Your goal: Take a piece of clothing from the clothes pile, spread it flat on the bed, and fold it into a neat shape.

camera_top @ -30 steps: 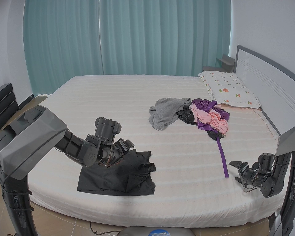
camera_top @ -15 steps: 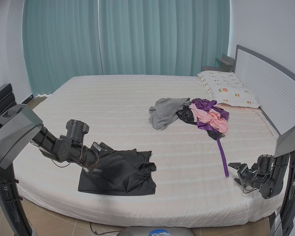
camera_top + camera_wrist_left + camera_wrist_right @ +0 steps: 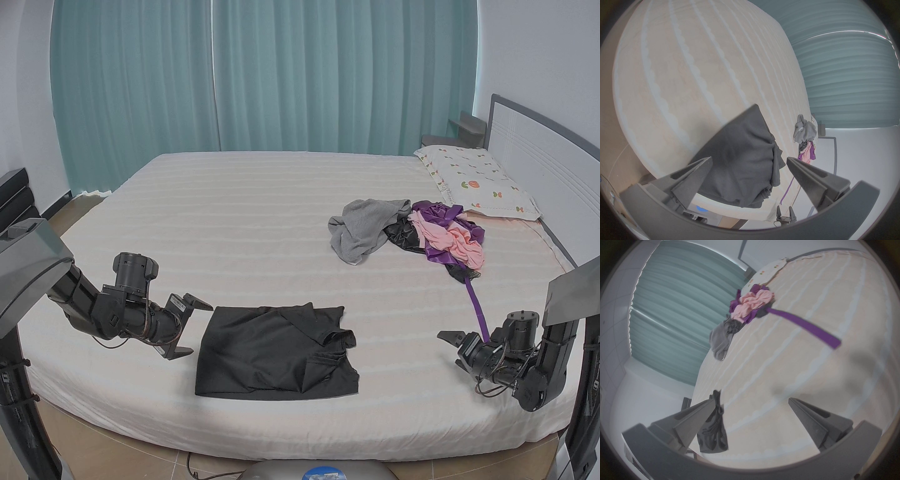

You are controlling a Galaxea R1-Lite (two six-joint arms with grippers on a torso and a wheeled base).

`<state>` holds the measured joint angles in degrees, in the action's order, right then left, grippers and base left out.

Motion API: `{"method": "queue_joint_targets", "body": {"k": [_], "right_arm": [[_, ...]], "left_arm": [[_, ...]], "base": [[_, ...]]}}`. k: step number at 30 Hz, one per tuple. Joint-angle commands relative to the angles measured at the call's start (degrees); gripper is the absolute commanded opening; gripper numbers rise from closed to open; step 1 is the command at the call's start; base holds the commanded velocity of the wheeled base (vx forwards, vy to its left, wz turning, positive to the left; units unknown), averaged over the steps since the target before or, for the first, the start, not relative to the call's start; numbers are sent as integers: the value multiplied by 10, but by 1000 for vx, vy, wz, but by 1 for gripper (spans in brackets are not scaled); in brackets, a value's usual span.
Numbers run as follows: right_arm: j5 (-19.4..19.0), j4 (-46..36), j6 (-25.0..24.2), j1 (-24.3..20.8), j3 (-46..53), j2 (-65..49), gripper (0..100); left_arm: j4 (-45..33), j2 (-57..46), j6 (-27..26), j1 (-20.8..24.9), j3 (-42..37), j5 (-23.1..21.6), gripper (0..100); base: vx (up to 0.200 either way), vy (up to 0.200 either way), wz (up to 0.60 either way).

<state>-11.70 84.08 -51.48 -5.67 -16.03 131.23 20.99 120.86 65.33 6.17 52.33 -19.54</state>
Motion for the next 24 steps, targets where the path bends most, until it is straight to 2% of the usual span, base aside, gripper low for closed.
{"method": "queue_joint_targets", "body": {"k": [1, 3, 6, 9, 11, 12, 16, 21, 24], "right_arm": [[56, -9, 5, -94, -1, -19, 100], [68, -21, 9, -116, -8, -19, 100], [89, -85, 29, -160, -48, -23, 100], [99, -109, 36, -167, -60, -26, 100], [129, -193, 66, -188, -109, -33, 100], [130, -198, 68, -188, -111, -33, 100], [133, -242, 100, -194, -147, -32, 100], [135, -274, 107, -212, -168, -33, 100], [151, -309, 122, -213, -189, -32, 100]], "left_arm": [[5, 2, -1, 0, -7, -1, 100], [5, 3, -3, 2, -8, 2, 100], [5, 3, -1, 2, -8, 4, 100], [5, 3, -1, 2, -8, 2, 100], [5, 3, -3, 2, -7, 1, 100], [5, 3, -3, 2, -7, 1, 100], [5, 3, -4, 2, -7, 3, 100], [5, 3, -4, 3, -7, 5, 100], [5, 3, -5, 3, -7, 5, 100]], "base": [[0, 200, 0], [0, 200, 0], [0, 200, 0], [0, 200, 0], [0, 200, 0], [0, 200, 0], [0, 0, 0], [0, 0, 0], [0, 0, 0]]}}
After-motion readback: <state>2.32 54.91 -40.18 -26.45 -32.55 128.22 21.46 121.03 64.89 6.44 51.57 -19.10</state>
